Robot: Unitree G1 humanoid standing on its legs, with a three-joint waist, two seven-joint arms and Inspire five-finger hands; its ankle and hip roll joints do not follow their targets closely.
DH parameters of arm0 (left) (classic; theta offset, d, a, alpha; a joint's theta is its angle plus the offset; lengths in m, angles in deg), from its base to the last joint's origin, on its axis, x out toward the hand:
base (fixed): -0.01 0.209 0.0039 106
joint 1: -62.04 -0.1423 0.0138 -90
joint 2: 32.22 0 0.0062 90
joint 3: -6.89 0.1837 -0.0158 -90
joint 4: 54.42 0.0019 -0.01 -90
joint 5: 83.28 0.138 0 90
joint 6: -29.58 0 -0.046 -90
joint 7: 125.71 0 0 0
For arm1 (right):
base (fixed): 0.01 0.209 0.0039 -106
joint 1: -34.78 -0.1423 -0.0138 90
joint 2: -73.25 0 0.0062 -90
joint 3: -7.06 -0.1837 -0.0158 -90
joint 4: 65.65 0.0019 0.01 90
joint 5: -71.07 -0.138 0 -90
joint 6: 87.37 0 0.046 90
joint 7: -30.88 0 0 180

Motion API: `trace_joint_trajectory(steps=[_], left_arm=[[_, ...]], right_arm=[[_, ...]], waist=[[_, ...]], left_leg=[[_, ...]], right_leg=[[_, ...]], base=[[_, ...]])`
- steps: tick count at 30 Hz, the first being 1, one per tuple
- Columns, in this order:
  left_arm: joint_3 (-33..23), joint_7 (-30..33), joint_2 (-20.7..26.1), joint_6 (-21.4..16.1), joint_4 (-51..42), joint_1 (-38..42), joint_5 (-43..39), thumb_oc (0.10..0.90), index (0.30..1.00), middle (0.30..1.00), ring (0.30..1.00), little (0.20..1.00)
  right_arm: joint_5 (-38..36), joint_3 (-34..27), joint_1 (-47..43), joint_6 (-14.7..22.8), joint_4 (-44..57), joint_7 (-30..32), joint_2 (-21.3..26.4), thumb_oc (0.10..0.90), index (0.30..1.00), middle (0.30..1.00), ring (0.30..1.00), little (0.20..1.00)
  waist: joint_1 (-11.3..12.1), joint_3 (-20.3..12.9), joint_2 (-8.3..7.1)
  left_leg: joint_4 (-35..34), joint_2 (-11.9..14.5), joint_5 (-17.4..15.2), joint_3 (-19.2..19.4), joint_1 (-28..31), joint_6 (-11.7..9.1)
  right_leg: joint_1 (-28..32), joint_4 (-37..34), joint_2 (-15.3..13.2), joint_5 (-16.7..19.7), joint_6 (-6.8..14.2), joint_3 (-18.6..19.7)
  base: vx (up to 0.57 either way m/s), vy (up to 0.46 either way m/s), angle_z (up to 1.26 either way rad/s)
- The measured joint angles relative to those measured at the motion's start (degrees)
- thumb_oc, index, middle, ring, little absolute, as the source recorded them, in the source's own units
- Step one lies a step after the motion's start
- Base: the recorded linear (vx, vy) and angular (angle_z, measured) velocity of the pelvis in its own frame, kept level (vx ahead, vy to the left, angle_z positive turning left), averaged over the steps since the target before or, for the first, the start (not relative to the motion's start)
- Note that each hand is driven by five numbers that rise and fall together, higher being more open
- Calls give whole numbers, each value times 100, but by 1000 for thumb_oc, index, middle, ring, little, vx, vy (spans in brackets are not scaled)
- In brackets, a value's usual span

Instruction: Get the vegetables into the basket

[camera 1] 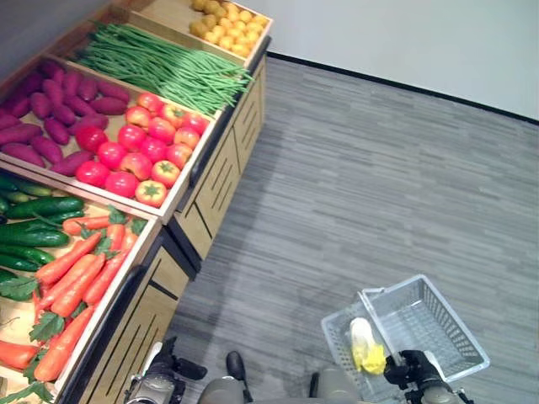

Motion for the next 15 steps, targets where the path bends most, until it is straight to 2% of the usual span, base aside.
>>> trace_joint_trajectory(steps=[1,2,4,5,6,7,8,9,10,12,15], left_arm=[[-120,1,-45,-2,183,-29,-1,900,1000,1000,1000,1000],[-187,2,-64,4,245,-81,-2,900,1000,1000,1000,1000],[-208,1,-77,-3,315,-256,-1,900,1000,1000,1000,1000],[-209,-4,-66,-12,366,-408,-1,900,1000,1000,1000,1000],[-207,-11,-19,-19,368,-441,0,900,1000,1000,1000,1000],[-216,-3,-80,-19,335,-498,-6,900,1000,1000,1000,1000],[-207,-19,-182,-14,360,-496,-8,900,1000,1000,1000,1000],[-222,-40,-266,-26,359,-577,-11,900,1000,1000,1000,1000],[-284,-44,-329,-50,352,-680,-13,900,1000,1000,1000,1000],[-387,-40,-343,-51,338,-685,-87,900,1000,1000,1000,1000],[-377,-39,-275,-129,314,-554,-113,900,1000,1000,1000,1000]], right_arm=[[-3,75,6,2,-2,49,0,400,300,300,300,300],[-3,74,4,4,-1,58,1,400,300,300,300,300],[-3,74,-44,5,-4,70,1,400,300,300,300,300],[-2,71,1,-12,-47,51,-4,400,300,300,300,300],[-2,72,126,-8,-53,13,-35,400,300,300,300,300],[-7,37,147,-13,-102,9,-29,400,300,300,300,300],[-4,37,185,-17,-140,26,35,400,300,300,300,300],[1,-17,135,-27,-159,-40,124,400,300,300,300,300],[0,-52,9,-24,-163,-65,203,400,300,300,300,300],[0,-67,-222,-8,-158,-81,317,400,300,300,300,300],[-1,-165,-322,14,-112,-110,459,400,300,300,300,300]], waist=[[-48,5,-7],[-45,2,-32],[-53,-22,-79],[-159,-43,-125],[-190,-74,-237],[-180,13,-74],[-212,0,79],[-163,4,164],[-121,3,255],[-65,18,299],[6,36,305]], left_leg=[[-5,5,-57,-188,132,-71],[-5,3,-93,-249,209,-122],[-5,4,-201,-487,320,-264],[-7,71,-291,-893,406,-404],[-7,98,-345,-965,456,-586],[2,328,-311,-1197,516,-659],[36,534,-299,-1352,477,-736],[98,588,-146,-1371,530,-766],[107,683,-109,-1207,586,-768],[298,835,113,-1186,458,-956],[788,908,398,-1585,7,-1284]], right_leg=[[-20,-1034,110,479,-7,426],[-68,-1318,133,678,-26,524],[-184,-1554,124,908,0,606],[-124,-1488,80,902,18,626],[-29,-1395,86,808,26,658],[81,-1203,278,1121,24,724],[198,-1176,485,1132,-5,725],[293,-1166,588,1229,-261,660],[383,-1177,690,1238,-446,529],[478,-1240,789,1172,-569,345],[703,-1451,783,1141,-659,-48]], base=[[292,-123,86],[325,-140,73],[351,-195,83],[270,-204,150],[224,-218,184],[141,-173,153],[209,-300,139],[191,-309,100],[146,-303,53],[119,-277,38],[91,-219,73]])
